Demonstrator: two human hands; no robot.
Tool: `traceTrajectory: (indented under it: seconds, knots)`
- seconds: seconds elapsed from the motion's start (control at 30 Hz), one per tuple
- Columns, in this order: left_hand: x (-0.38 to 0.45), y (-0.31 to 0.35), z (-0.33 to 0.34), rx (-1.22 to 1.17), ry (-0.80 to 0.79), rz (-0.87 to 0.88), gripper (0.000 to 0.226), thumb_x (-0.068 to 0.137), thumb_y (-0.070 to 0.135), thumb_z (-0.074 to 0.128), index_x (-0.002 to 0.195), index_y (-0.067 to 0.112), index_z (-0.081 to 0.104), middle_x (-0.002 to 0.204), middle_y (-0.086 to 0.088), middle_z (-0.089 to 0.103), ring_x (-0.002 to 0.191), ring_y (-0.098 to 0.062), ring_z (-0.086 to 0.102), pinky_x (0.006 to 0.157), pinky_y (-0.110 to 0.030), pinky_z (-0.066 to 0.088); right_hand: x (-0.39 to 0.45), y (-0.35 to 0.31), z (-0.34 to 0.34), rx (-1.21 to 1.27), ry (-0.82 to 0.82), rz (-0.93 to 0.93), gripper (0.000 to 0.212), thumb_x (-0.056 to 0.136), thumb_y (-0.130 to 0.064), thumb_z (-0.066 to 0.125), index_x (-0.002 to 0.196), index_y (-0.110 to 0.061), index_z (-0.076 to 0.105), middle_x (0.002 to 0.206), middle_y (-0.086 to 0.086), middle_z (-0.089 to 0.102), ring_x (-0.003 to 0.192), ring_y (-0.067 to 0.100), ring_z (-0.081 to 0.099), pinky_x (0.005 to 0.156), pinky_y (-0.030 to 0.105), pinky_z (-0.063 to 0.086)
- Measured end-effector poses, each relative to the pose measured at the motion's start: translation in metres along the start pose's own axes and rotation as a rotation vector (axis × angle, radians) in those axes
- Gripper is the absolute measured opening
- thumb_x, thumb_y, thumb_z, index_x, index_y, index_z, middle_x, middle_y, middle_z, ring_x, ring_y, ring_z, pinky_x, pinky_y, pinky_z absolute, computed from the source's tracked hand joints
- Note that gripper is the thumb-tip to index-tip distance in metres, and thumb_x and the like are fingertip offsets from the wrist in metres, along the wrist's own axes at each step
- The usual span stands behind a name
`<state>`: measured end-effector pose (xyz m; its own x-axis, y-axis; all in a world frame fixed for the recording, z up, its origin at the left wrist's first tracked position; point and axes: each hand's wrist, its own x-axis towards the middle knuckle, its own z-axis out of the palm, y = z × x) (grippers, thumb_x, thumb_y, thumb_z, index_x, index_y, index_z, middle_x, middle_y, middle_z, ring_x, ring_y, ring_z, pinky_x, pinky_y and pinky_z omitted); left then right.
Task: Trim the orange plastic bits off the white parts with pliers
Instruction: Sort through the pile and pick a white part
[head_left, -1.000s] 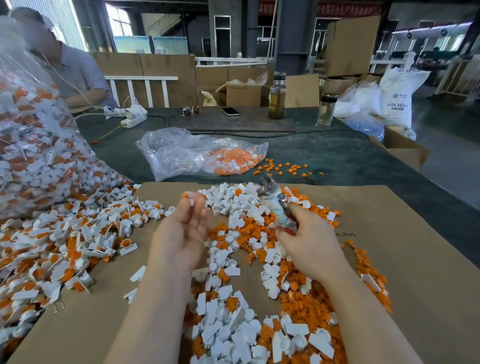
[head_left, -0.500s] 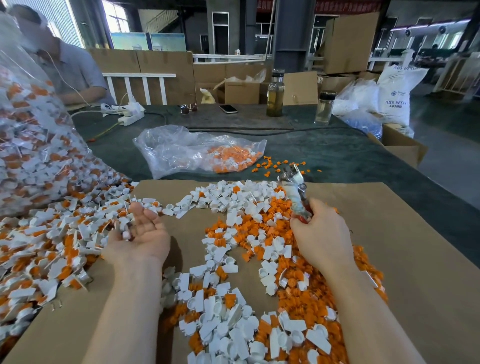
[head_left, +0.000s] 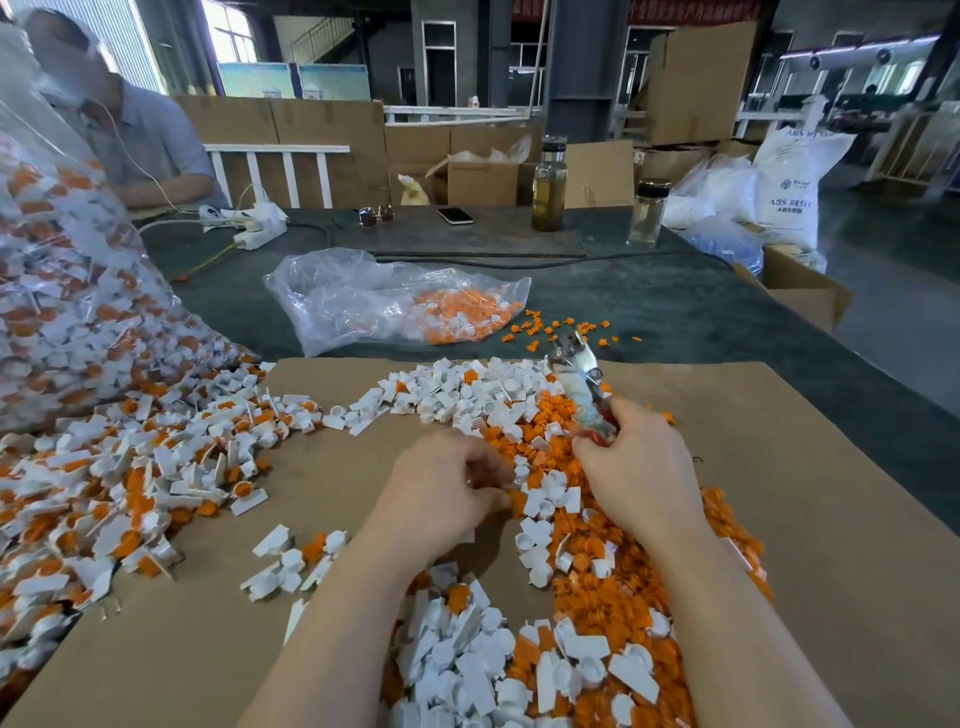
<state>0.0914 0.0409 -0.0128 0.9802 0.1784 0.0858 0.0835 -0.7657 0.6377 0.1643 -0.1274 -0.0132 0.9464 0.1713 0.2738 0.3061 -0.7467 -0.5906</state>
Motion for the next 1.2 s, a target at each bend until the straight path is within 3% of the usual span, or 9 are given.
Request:
traceTrajectory:
  seconds: [0.1, 0.2, 0.3, 0.47, 0.63, 0.77, 0.9, 1.03, 1.2]
  knots:
    - [0.001, -0.003, -0.001, 0.048, 0.004, -0.008, 0.018, 0.084, 0.028, 0.077, 0.079, 0.042, 0.067, 0.089, 0.02, 0.054, 0.087, 0.0, 0.051, 0.09, -0.035, 0.048, 0.0, 0.0, -0.002, 0.042, -0.07, -0.066, 0.01, 0.088, -0.031, 0.062, 0.084, -0.024, 0.057, 0.073, -0.01, 0.057, 0.063, 0.009, 0.055, 0.05, 0.023, 0.035]
    - [0.001, -0.01, -0.006, -0.021, 0.146, -0.091, 0.028, 0.09, 0.016, 0.067, 0.076, 0.039, 0.064, 0.09, 0.019, 0.06, 0.088, -0.008, 0.06, 0.091, -0.046, 0.052, -0.003, -0.008, -0.001, 0.09, -0.204, -0.186, 0.011, 0.088, -0.032, 0.065, 0.084, -0.029, 0.056, 0.073, -0.013, 0.058, 0.063, 0.002, 0.057, 0.046, 0.013, 0.036]
    - [0.003, -0.02, -0.013, -0.198, 0.316, -0.265, 0.028, 0.096, 0.011, 0.059, 0.08, 0.034, 0.064, 0.088, 0.017, 0.063, 0.081, -0.012, 0.064, 0.073, -0.036, 0.056, -0.01, -0.019, 0.01, -0.009, -0.312, -0.325, 0.01, 0.087, -0.035, 0.065, 0.093, -0.03, 0.059, 0.08, -0.017, 0.058, 0.07, 0.002, 0.054, 0.054, 0.014, 0.036]
    - [0.002, -0.034, -0.028, -0.386, 0.417, -0.391, 0.025, 0.096, 0.011, 0.058, 0.085, 0.031, 0.067, 0.093, 0.014, 0.065, 0.082, -0.003, 0.056, 0.06, -0.022, 0.038, -0.016, -0.026, 0.022, -0.209, -0.32, -0.511, 0.019, 0.083, -0.032, 0.061, 0.078, -0.035, 0.043, 0.082, -0.015, 0.046, 0.081, 0.007, 0.048, 0.062, 0.025, 0.044]
    - [-0.001, -0.036, -0.031, -0.387, 0.338, -0.384, 0.019, 0.094, 0.013, 0.065, 0.084, 0.029, 0.066, 0.088, 0.015, 0.062, 0.08, -0.001, 0.052, 0.059, -0.017, 0.032, -0.019, -0.027, 0.027, -0.321, -0.313, -0.548, 0.02, 0.083, -0.035, 0.065, 0.102, -0.031, 0.058, 0.099, -0.011, 0.053, 0.093, 0.013, 0.052, 0.064, 0.028, 0.044]
    - [-0.004, -0.033, -0.032, -0.372, 0.258, -0.372, 0.015, 0.091, 0.014, 0.069, 0.082, 0.026, 0.07, 0.087, 0.006, 0.069, 0.082, -0.009, 0.061, 0.058, -0.02, 0.036, -0.018, -0.025, 0.028, -0.334, -0.271, -0.506, 0.025, 0.082, -0.035, 0.066, 0.105, -0.03, 0.057, 0.099, -0.01, 0.051, 0.093, 0.014, 0.055, 0.059, 0.027, 0.04]
    - [-0.008, -0.031, -0.039, -0.268, -0.013, -0.251, 0.011, 0.078, 0.019, 0.082, 0.08, 0.027, 0.074, 0.074, 0.013, 0.069, 0.071, 0.0, 0.063, 0.057, -0.014, 0.043, -0.014, -0.02, 0.025, -0.302, -0.188, -0.406, 0.022, 0.082, -0.031, 0.063, 0.099, -0.03, 0.05, 0.086, -0.014, 0.04, 0.085, 0.012, 0.054, 0.058, 0.025, 0.039]
    - [-0.01, -0.025, -0.035, -0.126, -0.23, -0.111, 0.021, 0.067, 0.029, 0.09, 0.084, 0.03, 0.078, 0.074, 0.016, 0.067, 0.067, 0.004, 0.06, 0.052, -0.009, 0.043, -0.01, -0.016, 0.021, -0.227, -0.078, -0.267, 0.021, 0.084, -0.032, 0.064, 0.095, -0.032, 0.046, 0.084, -0.015, 0.045, 0.065, 0.003, 0.042, 0.048, 0.018, 0.032]
    - [-0.008, -0.024, -0.031, 0.083, -0.223, -0.077, 0.025, 0.067, 0.037, 0.09, 0.087, 0.032, 0.076, 0.088, 0.018, 0.059, 0.082, 0.0, 0.059, 0.069, -0.02, 0.049, -0.005, -0.012, 0.019, -0.173, -0.007, -0.184, 0.032, 0.087, -0.036, 0.065, 0.116, -0.025, 0.057, 0.108, -0.009, 0.059, 0.078, 0.005, 0.044, 0.056, 0.02, 0.04]
